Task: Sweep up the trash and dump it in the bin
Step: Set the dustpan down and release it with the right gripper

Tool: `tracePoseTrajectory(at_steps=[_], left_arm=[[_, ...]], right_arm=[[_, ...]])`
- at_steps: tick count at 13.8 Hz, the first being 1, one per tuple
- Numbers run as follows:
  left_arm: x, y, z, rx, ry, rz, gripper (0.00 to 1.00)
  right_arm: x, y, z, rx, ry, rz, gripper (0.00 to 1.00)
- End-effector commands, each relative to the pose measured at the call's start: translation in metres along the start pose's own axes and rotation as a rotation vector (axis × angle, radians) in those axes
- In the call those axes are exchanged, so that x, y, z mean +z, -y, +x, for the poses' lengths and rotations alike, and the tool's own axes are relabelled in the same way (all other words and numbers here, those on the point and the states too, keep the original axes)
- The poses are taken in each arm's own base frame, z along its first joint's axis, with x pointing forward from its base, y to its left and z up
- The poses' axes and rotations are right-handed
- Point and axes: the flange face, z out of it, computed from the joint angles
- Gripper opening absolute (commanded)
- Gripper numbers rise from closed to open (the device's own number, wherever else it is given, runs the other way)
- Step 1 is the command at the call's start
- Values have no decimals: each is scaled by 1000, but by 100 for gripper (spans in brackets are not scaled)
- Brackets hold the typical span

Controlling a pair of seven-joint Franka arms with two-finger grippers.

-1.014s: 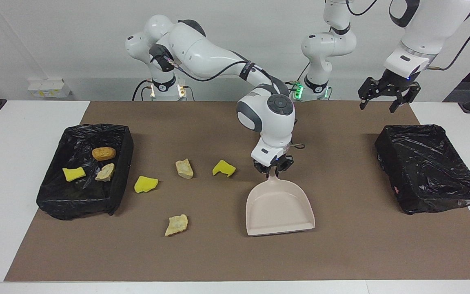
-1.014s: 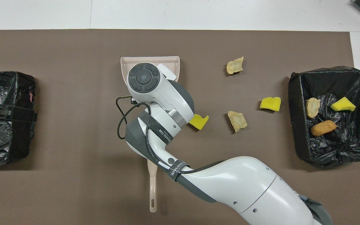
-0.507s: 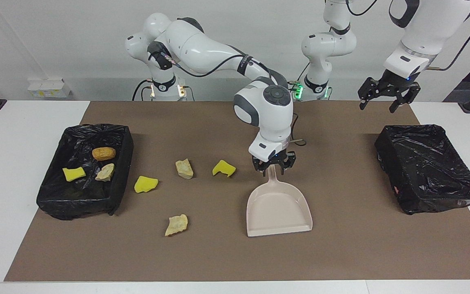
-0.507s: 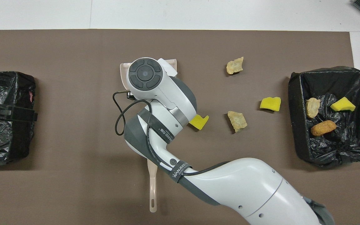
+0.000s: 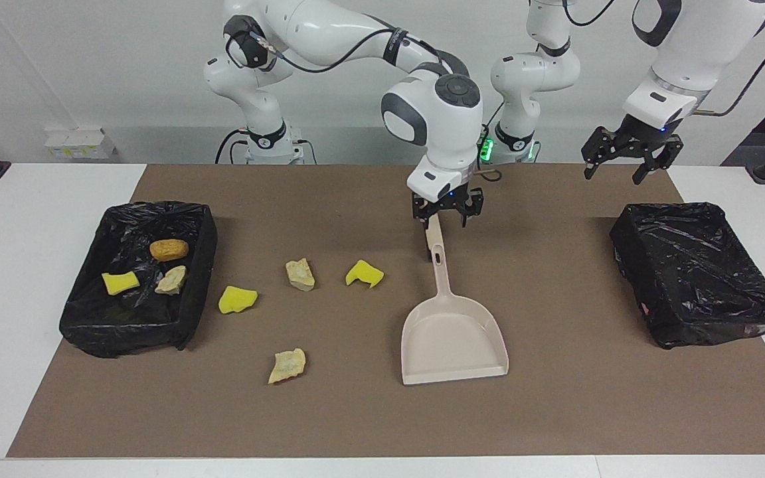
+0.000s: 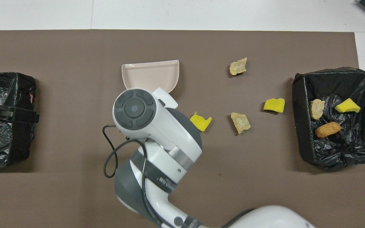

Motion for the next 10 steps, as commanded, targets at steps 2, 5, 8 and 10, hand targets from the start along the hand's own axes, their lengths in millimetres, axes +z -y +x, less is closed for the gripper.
tracePoseTrajectory(at_steps=[2,5,8,10], left_arm=[[2,-2,2,7,2,3,100],[6,-6,9,9,-18,0,100],[14,-21,22,25,-52,-2,100],[24,-45,33,-8,-70,-11,100]], right_arm=[[35,-20,-118,-2,19,-3,81],[75,-23,-163,-11,49,-31,78],[101,-26,-176,-8,64,-48,74],[107,-22,-174,-9,53,-23,70]])
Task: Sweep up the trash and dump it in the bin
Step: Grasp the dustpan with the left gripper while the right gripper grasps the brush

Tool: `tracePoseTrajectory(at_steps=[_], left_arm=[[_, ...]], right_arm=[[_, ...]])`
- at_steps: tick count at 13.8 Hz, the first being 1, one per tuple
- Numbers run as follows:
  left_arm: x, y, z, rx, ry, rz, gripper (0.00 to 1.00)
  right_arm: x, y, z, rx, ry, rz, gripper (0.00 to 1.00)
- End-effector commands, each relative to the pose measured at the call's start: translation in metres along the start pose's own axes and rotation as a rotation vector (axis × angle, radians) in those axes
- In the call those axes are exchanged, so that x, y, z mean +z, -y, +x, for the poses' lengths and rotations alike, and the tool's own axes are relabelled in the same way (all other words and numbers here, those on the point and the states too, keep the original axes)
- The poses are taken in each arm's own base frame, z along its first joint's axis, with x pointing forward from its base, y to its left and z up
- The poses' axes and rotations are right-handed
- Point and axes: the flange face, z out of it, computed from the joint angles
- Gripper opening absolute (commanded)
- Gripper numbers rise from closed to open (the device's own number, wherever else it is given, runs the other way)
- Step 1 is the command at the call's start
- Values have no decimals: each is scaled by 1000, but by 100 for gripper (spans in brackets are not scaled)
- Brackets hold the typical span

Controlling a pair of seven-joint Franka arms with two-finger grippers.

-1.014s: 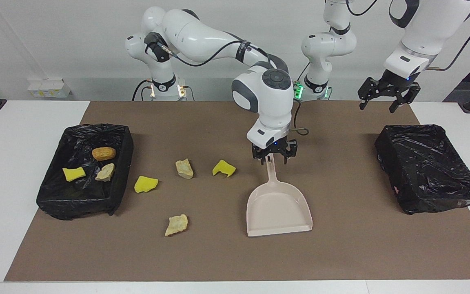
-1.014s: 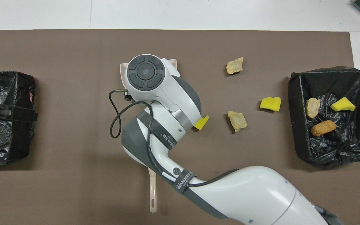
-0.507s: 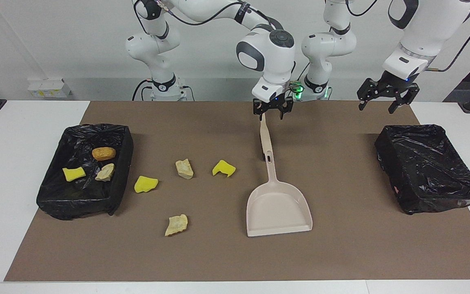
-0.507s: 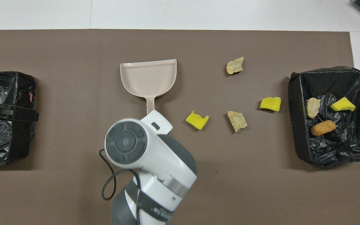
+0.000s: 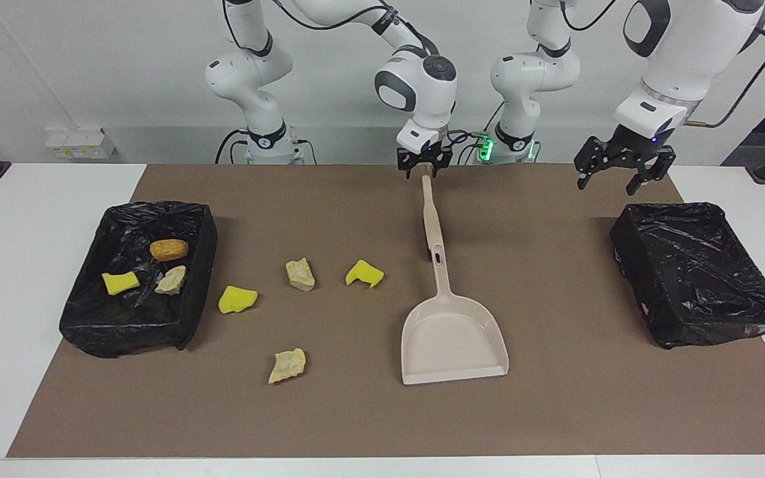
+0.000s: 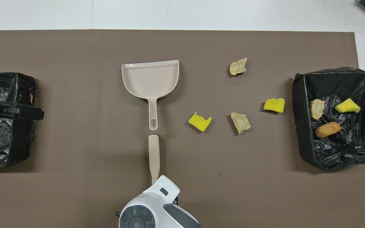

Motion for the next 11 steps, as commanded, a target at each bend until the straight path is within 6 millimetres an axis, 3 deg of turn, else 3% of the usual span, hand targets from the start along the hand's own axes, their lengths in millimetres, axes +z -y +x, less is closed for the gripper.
tracePoseTrajectory(at_steps=[1,2,4,5,8,10,11], left_arm=[[16,-35,15,-1,-11,-8,100],[27,-52,20,29,4,-12,100],[51,-91,32,93,20,-22,100],[59,-105,40,91,28,-32,100],[74,-105,62,-24,32,-45,100],[68,-107,70,-30,15,-52,100],[77,-107,72,-40,27,-54,100]], right_arm=[[3,-1,2,29,-5,36,70],[5,1,4,27,-8,56,70],[12,3,7,28,-4,68,58],[10,4,7,28,-6,70,47],[11,4,7,29,-1,64,0],[3,5,11,46,-6,74,0],[-6,0,16,63,-17,81,0]])
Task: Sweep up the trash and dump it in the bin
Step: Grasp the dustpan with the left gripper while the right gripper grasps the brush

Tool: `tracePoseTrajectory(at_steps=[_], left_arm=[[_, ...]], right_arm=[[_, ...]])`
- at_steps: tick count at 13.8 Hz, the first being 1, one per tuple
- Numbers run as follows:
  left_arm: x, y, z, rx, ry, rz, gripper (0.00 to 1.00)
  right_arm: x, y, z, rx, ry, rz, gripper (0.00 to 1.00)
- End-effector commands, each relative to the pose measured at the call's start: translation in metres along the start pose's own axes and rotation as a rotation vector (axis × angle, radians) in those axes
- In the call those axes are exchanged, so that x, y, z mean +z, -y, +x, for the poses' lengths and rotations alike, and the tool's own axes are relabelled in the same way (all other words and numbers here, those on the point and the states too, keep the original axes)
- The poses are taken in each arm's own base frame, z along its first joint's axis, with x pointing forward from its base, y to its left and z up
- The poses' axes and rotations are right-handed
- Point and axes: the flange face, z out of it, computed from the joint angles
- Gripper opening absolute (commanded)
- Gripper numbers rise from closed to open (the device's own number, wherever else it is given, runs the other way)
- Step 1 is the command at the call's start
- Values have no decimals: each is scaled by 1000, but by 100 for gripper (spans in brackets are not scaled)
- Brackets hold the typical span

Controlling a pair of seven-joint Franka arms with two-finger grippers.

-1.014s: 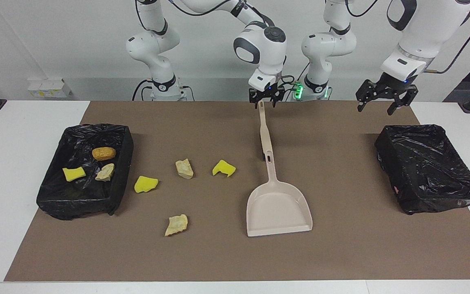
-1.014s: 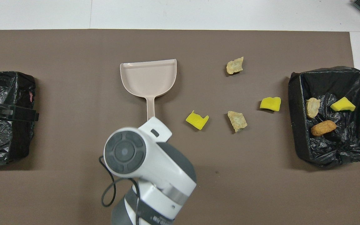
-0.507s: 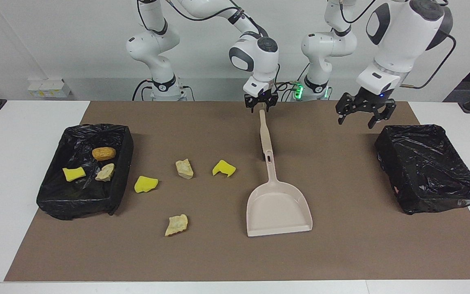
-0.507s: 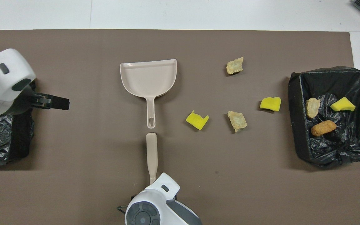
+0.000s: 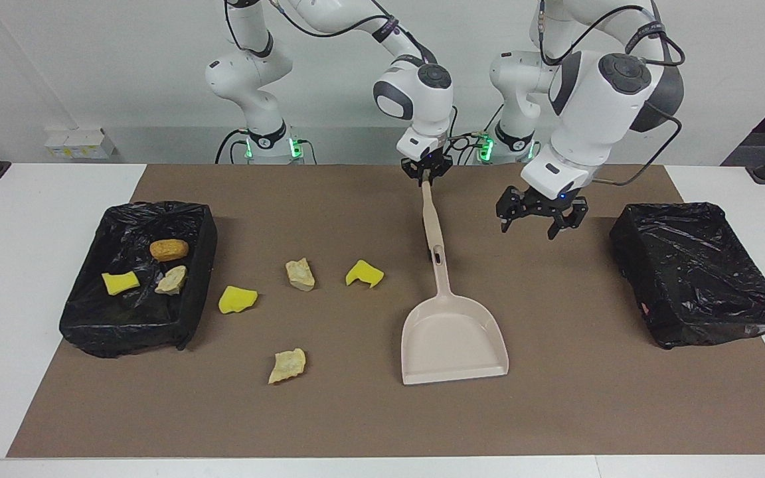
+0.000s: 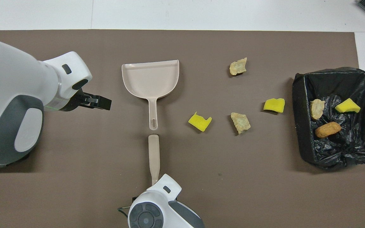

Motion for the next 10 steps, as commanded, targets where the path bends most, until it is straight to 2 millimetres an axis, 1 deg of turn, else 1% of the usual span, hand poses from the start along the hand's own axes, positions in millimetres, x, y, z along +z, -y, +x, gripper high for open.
tracePoseTrajectory(at_steps=[1,3,4,5,6,7,8,9,10], left_arm=[[10,-3,14,-66,7,-4,100],[8,-4,17,-89,-13,-9,100],[9,-4,17,-94,-15,-15,100],[13,-9,20,-128,-33,-35,100],[17,-29,21,-169,-64,-54,100],[22,-36,21,-187,-61,-56,100],[29,-40,21,-184,-52,-54,100],[41,-63,18,-150,-43,-54,100],[53,-75,18,-140,-29,-52,100]], right_arm=[[-29,-13,13,74,-18,29,0],[-64,-47,29,167,-22,-4,0],[-82,-68,36,206,-26,-23,0],[-93,-90,38,240,-21,-51,0],[-103,-114,39,277,-28,-68,0],[-107,-140,41,310,-27,-87,0],[-110,-164,49,327,-23,-101,0],[-109,-183,58,326,-7,-119,0],[-107,-201,71,345,-2,-132,0]])
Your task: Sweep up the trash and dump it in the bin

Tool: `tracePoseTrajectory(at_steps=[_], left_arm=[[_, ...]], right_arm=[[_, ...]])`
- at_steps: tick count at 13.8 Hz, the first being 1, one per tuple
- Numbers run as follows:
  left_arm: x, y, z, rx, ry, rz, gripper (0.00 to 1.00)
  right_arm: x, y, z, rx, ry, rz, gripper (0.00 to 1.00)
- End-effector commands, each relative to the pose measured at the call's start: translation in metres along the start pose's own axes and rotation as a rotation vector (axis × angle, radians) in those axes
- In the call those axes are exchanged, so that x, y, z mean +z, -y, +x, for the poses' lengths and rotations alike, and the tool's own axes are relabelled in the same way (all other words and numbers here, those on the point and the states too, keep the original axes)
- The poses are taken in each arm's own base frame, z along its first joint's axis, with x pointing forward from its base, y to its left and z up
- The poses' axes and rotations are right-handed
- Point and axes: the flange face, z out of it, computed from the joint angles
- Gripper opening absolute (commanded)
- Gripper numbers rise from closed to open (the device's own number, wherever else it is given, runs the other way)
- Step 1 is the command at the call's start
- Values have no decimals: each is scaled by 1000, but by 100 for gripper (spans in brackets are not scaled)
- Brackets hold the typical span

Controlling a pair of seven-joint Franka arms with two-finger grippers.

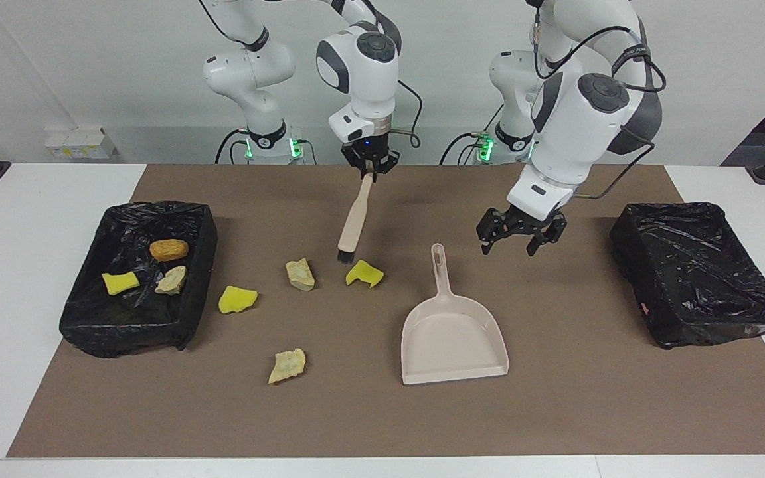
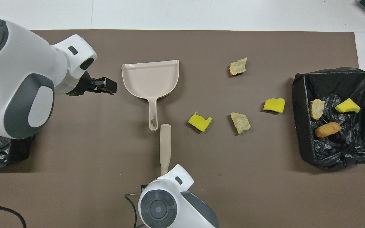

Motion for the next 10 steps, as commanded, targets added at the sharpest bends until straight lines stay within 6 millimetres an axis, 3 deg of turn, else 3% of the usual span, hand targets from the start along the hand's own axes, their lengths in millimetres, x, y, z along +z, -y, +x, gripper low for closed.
tracePoseTrajectory(at_steps=[1,5,8,10], left_arm=[[34,-25,-1,4,23,-1,100],[96,-57,-4,61,46,5,100],[121,-66,-21,83,84,21,100],[142,-73,-38,99,127,40,100]], right_arm=[[15,-42,38,41,16,-27,0],[33,-113,107,17,-22,-166,0],[43,-159,136,-39,9,-218,0],[62,-166,145,-79,29,-265,0]])
